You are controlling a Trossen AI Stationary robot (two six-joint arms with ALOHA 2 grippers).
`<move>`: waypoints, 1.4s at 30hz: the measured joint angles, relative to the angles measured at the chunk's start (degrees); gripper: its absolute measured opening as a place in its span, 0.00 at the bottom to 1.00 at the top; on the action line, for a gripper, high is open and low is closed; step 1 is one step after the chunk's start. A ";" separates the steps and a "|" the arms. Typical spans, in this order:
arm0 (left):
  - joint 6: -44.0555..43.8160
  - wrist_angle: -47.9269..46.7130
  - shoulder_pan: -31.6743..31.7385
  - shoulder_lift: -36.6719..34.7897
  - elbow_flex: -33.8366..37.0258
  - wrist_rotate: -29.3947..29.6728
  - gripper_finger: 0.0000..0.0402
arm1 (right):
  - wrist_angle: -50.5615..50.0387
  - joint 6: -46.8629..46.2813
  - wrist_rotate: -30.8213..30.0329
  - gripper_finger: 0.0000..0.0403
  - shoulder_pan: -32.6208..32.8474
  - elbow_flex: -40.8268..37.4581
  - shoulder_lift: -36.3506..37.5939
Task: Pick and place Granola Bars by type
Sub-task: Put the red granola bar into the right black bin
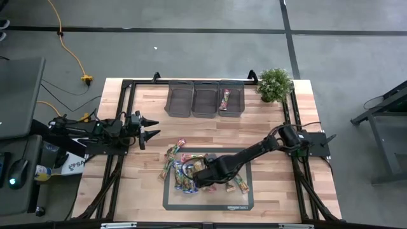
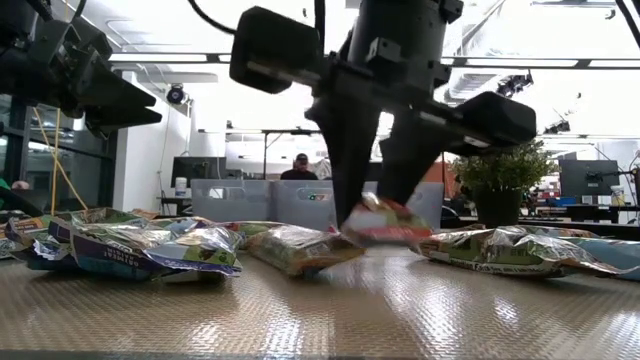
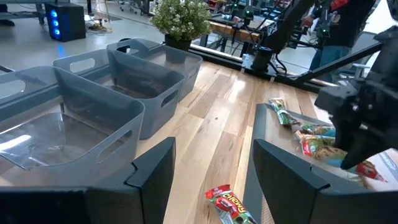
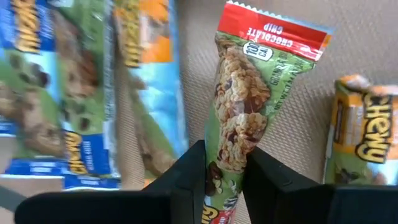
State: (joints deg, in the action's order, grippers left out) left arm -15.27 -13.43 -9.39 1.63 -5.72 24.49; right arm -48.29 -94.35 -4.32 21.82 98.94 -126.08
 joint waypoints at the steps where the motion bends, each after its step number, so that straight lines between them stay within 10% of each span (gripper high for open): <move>1: 0.00 0.00 -0.02 -0.01 -0.01 0.01 0.53 | -0.01 0.24 -0.54 0.18 0.00 0.00 0.38; 23: 0.00 -0.01 -0.02 -0.02 0.00 0.00 0.53 | 2.76 18.39 -16.85 0.18 7.89 0.09 7.21; 42: 0.00 0.00 -0.01 0.00 -0.01 0.00 0.53 | 7.58 38.11 -50.62 0.18 14.29 0.07 15.38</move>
State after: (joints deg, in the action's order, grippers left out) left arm -15.28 -13.43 -9.40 1.63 -5.73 24.49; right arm -40.72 -56.24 -54.94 36.12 99.00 -110.70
